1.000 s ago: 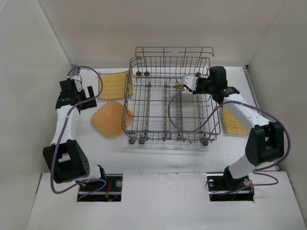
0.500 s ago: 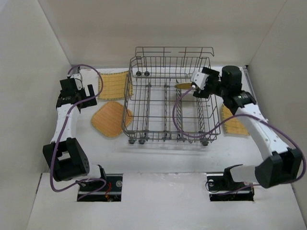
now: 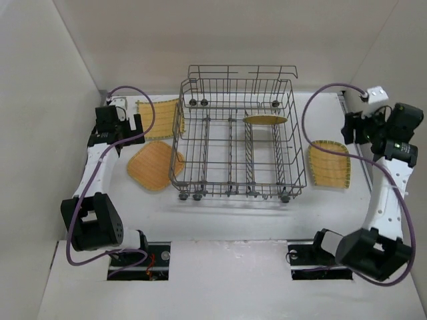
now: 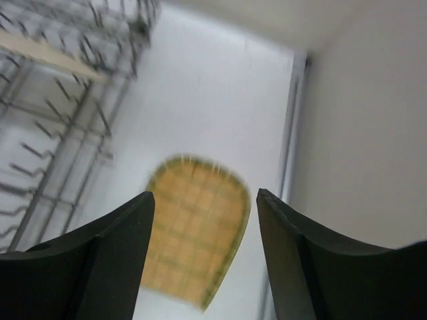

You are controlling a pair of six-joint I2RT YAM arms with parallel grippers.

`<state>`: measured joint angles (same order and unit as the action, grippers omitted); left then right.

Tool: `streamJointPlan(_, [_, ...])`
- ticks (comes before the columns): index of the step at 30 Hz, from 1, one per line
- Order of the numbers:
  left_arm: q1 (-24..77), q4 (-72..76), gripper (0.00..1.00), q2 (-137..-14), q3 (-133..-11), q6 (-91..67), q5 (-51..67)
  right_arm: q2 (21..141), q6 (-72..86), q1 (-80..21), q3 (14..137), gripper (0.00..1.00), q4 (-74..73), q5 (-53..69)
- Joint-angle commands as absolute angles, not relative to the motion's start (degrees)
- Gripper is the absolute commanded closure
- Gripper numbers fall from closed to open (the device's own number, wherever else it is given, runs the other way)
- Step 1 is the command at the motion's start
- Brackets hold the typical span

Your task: Load the plates into the dish rack

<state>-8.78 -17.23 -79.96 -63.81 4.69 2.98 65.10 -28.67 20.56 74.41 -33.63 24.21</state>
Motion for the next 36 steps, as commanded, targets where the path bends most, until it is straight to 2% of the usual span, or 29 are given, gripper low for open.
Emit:
streamJointPlan(1, [-8.04, -14.77, 0.01, -76.91, -64.16, 5.01, 3.25, 67.75, -21.62, 30.69, 70.67, 0.29, -44.63, 32.32])
streamJointPlan(4, [-8.04, -14.68, 0.01, -76.55, -63.98, 5.19, 3.25, 72.49, -20.74, 38.17, 70.31, 0.30, -48.15, 38.22])
streamJointPlan(7, [-8.22, -14.68, 0.01, -76.29, -63.72, 5.27, 3.69, 77.24, -20.31, 41.60, 70.84, 0.34, -49.92, 41.82])
streamJointPlan(14, [-9.27, -15.73, 0.01, -75.59, -64.16, 5.71, 4.66, 85.77, -18.02, 43.73, 69.44, 0.35, -46.42, 46.76])
streamJointPlan(23, [-9.27, -18.46, 0.01, -75.67, -67.94, 7.29, 5.63, 93.51, -22.93, 45.48, 69.87, 0.37, -42.10, 41.41])
streamJointPlan(28, [-9.36, -19.51, 0.01, -76.38, -69.34, 7.47, 5.63, 94.57, -25.13, 46.19, 71.80, 0.34, -43.41, 38.24])
streamJointPlan(36, [-8.31, -19.51, 0.01, -78.31, -71.98, 7.30, 4.92, 99.57, -27.42, 45.58, 76.36, 0.40, -46.31, 32.61])
